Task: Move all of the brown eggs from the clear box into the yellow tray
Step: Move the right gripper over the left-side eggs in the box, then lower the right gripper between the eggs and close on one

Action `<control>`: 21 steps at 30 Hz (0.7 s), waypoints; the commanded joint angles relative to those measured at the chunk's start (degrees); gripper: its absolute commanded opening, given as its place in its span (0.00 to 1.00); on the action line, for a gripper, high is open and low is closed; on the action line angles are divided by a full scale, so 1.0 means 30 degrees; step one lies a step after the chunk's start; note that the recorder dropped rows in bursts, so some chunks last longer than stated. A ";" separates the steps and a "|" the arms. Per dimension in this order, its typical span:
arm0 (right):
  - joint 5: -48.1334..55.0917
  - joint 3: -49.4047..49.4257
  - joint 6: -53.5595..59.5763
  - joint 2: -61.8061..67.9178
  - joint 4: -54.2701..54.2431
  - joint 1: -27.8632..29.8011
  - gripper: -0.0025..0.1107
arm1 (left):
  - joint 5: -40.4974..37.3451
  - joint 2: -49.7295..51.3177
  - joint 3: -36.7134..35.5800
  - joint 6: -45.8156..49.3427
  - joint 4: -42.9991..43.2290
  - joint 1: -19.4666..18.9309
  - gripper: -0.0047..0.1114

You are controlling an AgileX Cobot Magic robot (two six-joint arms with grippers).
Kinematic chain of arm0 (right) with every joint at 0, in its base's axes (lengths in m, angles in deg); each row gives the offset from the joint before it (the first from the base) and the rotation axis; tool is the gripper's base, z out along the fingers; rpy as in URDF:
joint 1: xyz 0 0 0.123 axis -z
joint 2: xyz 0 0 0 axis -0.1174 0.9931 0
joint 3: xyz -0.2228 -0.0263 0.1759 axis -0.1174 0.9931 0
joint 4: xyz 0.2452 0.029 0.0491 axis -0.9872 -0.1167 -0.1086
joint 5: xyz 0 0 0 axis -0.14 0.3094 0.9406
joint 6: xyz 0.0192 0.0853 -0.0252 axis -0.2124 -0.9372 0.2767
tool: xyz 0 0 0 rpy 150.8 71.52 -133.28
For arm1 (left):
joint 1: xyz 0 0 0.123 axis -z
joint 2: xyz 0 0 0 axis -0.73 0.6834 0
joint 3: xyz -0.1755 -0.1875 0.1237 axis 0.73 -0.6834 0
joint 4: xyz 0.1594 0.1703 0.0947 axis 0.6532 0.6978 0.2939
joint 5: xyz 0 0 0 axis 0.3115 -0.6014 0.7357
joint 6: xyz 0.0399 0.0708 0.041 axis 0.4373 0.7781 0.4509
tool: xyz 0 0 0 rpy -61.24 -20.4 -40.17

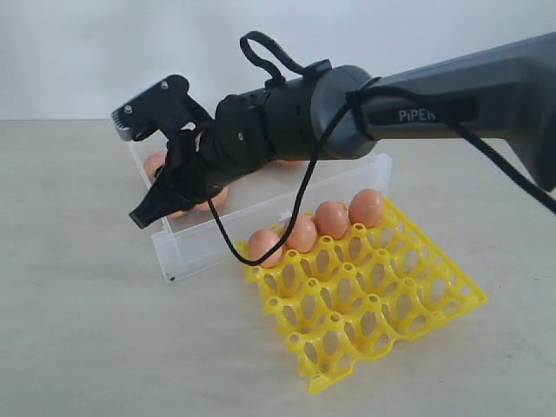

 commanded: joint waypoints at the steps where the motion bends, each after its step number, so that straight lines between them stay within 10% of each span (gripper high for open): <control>1: 0.2460 -0.0105 -0.3161 0.0237 -0.0207 0.0056 0.21 | 0.0076 -0.0067 -0.0049 -0.0022 -0.0049 -0.0058 0.08; 9: 0.0411 -0.0320 -0.9787 0.0342 -0.0207 0.0132 0.22 | 0.0076 -0.0067 -0.0049 -0.0022 -0.0049 -0.0058 0.08; 15: -0.1104 -0.0462 -1.7234 0.0527 -0.0241 0.0900 0.53 | 0.0076 -0.0067 -0.0049 -0.0022 -0.0049 -0.0058 0.08; 21: -0.2203 -0.0462 -2.3371 0.1240 -0.0206 0.1766 0.55 | 0.0076 -0.0067 -0.0049 -0.0022 -0.0049 -0.0058 0.08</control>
